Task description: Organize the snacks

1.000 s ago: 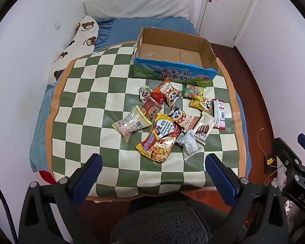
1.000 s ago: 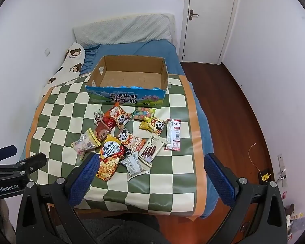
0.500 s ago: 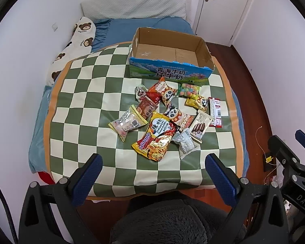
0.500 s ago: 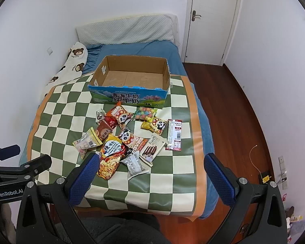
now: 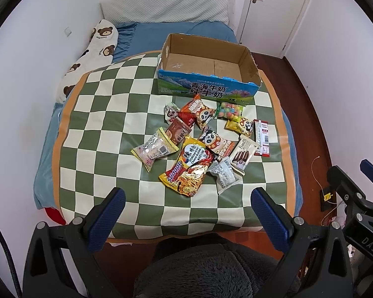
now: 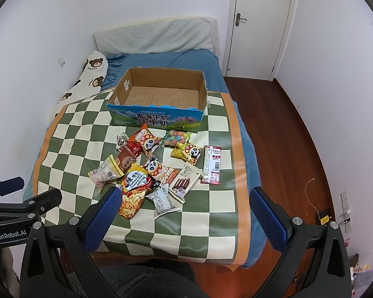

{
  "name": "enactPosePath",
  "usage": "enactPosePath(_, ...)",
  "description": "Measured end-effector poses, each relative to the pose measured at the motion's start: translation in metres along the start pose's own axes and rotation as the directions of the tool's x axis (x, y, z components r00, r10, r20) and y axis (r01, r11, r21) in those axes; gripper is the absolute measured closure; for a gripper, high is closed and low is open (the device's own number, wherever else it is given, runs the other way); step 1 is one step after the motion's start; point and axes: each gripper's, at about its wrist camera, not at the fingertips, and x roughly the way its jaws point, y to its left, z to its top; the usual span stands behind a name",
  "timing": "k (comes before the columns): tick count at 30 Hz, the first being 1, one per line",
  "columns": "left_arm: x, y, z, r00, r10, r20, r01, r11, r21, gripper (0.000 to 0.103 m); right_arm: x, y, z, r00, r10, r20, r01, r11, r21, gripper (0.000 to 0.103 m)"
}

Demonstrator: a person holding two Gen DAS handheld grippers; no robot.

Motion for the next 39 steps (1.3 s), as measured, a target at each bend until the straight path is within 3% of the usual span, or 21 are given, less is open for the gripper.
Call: enactPosePath(39,-0.0044,-0.0038,0.0035,1.0,0.0,0.013,0.0,1.0,0.006,0.0,-0.0041,-0.0033,-0.0002,1.0,0.005,0.004,-0.005,1.0,0.001,0.0)
